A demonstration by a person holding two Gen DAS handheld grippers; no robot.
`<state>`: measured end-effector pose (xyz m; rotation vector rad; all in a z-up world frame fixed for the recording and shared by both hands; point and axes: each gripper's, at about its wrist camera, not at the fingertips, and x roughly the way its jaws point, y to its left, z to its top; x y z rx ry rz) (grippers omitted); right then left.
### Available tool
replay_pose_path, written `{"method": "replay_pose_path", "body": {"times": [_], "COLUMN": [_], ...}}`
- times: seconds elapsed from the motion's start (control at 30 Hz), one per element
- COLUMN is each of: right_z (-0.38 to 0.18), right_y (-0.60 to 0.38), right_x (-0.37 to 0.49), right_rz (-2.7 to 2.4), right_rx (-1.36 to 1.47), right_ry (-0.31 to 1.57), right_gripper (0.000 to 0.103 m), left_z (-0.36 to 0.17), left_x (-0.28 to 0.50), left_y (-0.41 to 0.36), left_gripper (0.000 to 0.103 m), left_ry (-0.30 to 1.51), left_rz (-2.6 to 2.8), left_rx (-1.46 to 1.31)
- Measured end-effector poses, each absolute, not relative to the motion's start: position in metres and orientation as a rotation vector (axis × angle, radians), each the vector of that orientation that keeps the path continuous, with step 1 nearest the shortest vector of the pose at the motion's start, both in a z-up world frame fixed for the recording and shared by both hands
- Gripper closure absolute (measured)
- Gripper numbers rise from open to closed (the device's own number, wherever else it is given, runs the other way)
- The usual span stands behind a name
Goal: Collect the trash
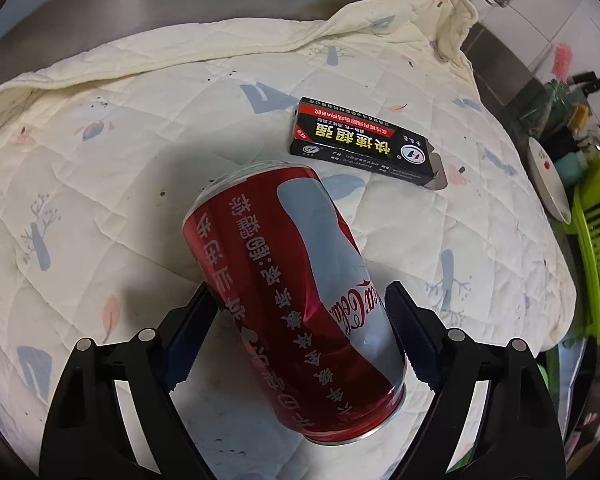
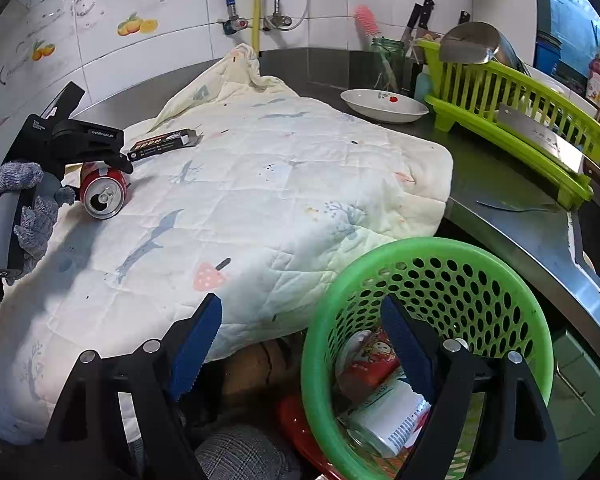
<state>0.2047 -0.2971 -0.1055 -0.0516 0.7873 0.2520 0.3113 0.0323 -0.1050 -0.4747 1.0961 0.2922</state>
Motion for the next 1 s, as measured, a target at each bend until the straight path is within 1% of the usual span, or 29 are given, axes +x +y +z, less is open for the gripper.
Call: {"method": "replay_pose_path", "body": {"times": [0.1,0.23,0.27,0.4,0.7,1.0], "right_z": [-0.104,-0.099,-0.097,-0.094,-0.088,-0.078], "right_y": [-0.293,-0.285,-0.281,-0.267,-0.214,-0.147], "right_x": [0.207,0.211,0.214,0.223,0.259,0.314], "right_rz": [0.257,0.275,0.288,0.317,0.424,0.601], "right_rx": [-0.059,-0.071,-0.069,-0.099,-0.187,-0.335], "right_ry": [0.784,0.776,0.775,0.771,0.776,0.760], "right_gripper": [0.022,0.020,0.017,0.014,0.014,0.014], "left_z": [-0.102,-0.097,-0.096,-0.091,-0.081,-0.077], "left_x": [0.308,0.298,0.296,0.282,0.254,0.234], "left_y": [0.032,0.040,0.041,0.053,0.086,0.110], "left_gripper": [0.021,0.025,0.026,0.027,0.027,0.028], "left_ry": [1.091,1.095,1.094,1.088,1.069,1.046], "left_rz": [0.276,0.234,0.225,0.204,0.163,0.149], "left_rx": [-0.418,-0.375,-0.369,-0.330,-0.289,-0.270]}}
